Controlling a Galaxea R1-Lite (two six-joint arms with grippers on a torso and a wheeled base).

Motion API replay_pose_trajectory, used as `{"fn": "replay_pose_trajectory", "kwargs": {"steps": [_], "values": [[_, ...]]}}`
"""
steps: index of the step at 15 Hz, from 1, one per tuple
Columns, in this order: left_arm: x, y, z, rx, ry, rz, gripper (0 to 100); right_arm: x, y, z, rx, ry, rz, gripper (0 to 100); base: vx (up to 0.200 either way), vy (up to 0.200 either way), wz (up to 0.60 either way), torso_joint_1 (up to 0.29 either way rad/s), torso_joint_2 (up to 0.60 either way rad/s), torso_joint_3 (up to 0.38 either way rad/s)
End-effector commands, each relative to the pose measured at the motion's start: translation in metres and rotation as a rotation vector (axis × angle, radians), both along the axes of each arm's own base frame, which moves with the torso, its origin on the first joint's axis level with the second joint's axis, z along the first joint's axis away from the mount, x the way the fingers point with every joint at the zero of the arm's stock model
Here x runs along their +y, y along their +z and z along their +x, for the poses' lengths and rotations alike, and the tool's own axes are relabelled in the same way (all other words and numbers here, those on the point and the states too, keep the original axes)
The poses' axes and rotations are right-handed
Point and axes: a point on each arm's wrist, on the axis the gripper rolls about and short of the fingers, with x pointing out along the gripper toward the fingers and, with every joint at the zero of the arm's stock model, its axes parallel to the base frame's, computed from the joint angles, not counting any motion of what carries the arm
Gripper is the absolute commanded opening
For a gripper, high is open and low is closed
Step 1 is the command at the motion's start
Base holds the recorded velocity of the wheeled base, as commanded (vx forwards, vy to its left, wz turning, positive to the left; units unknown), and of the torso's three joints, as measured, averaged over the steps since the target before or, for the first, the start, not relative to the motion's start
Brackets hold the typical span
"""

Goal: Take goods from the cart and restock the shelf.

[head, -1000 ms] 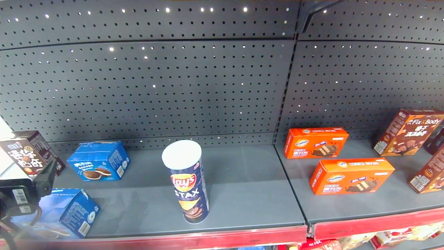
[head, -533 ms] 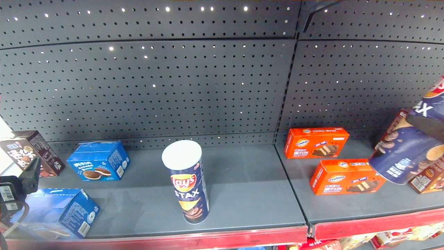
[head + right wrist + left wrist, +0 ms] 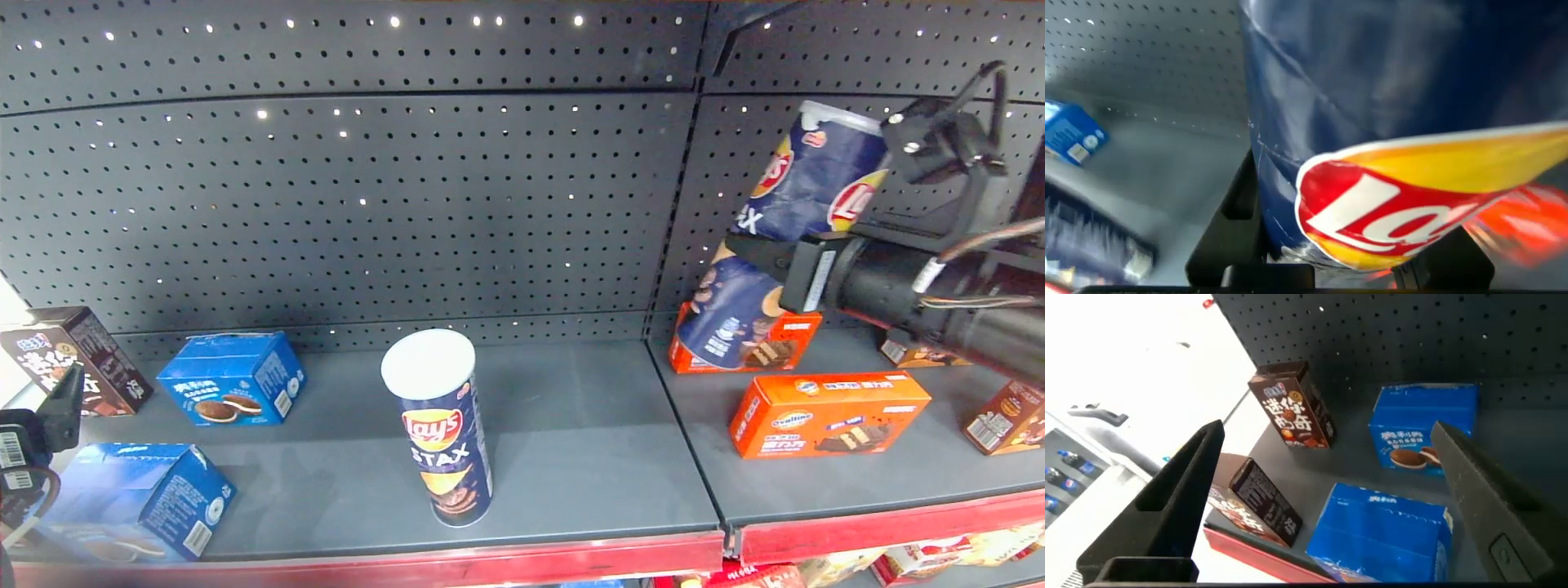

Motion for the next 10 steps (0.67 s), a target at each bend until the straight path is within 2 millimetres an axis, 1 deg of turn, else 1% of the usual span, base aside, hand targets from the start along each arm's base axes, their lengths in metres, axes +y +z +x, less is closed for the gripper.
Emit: {"fn": "replay_pose_trajectory", "kwargs": {"steps": [1,2,3,6,7,8,9,10], "values": [[0.001,0.001,0.003,-0.001,0.013,0.009,100,0.049,-0.014,0.055,-0.022,0.049,0.009,0,0.000,0.000,0.00,0.000,0.00,0.000],[0.001,0.001,0.003,-0.002,0.006,0.016,100,0.059,-0.016,0.070,-0.046,0.051,0.019,0,0.000,0.000,0.00,0.000,0.00,0.000],[0.001,0.001,0.004,0.003,-0.001,0.024,100,0.065,-0.019,0.078,-0.044,0.054,0.012,0,0.000,0.000,0.00,0.000,0.00,0.000],[0.000,0.001,0.005,0.007,-0.005,0.025,100,0.084,-0.033,0.078,-0.012,0.100,-0.024,0,0.000,0.000,0.00,0.000,0.00,0.000],[0.000,-0.001,0.006,0.015,-0.006,0.027,100,0.101,-0.043,0.080,-0.003,0.131,-0.030,0,0.000,0.000,0.00,0.000,0.00,0.000],[0.000,-0.001,0.007,0.017,-0.006,0.029,100,0.109,-0.044,0.083,-0.008,0.143,-0.030,0,0.000,0.000,0.00,0.000,0.00,0.000],[0.000,-0.001,0.008,0.022,-0.006,0.030,100,0.112,-0.043,0.086,-0.015,0.148,-0.036,0,0.000,0.000,0.00,0.000,0.00,0.000],[-0.001,-0.002,0.010,0.030,-0.009,0.032,100,0.117,-0.039,0.092,-0.044,0.171,-0.061,0,0.000,0.000,0.00,0.000,0.00,0.000]]}}
